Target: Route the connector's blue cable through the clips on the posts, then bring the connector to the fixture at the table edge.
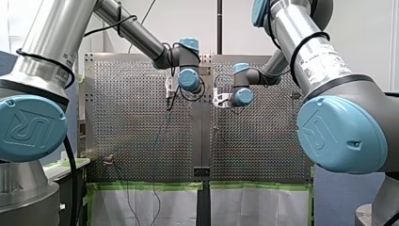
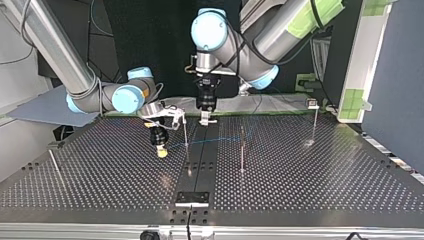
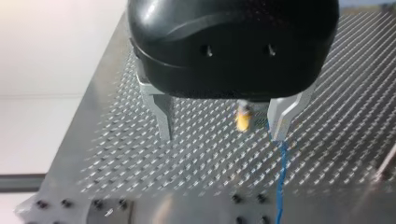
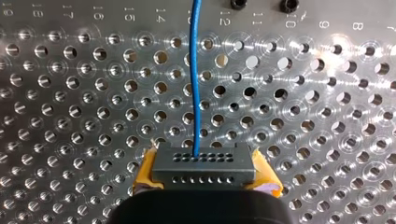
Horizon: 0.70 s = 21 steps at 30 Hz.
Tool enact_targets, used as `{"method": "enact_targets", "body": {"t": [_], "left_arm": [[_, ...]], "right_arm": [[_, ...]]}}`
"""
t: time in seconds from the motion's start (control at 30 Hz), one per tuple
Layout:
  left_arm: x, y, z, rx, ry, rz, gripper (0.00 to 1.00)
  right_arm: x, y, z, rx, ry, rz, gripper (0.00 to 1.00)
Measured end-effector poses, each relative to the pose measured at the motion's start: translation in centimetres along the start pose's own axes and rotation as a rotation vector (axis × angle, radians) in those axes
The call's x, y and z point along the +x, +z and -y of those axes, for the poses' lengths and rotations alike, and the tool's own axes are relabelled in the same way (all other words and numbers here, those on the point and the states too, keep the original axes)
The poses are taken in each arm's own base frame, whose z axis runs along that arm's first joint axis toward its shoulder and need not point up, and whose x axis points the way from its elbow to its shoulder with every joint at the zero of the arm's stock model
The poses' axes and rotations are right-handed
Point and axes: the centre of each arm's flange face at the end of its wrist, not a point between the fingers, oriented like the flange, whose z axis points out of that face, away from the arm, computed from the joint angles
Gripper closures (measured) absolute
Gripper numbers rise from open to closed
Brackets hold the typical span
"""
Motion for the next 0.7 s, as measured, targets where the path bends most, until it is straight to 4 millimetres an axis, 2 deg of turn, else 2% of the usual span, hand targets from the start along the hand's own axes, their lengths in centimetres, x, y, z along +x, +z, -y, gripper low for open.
{"method": "enact_targets", "body": {"t": [0.13, 0.37, 0.7], "left_arm": [[0.3, 1.1, 0.0, -0.041, 0.008, -0.009, 0.0], [2.8, 3.1, -0.6, -0.128, 0.031, -0.042, 0.0], [3.6, 3.8, -1.8, -0.21, 0.055, -0.053, 0.0]], "right_arm": [[0.0, 0.0, 0.0, 0.0, 0.0, 0.0, 1.0], [0.0, 0.0, 0.2, 0.003, -0.001, 0.002, 1.0], [0.0, -0.1, 0.4, 0.006, -0.002, 0.001, 1.0]]}}
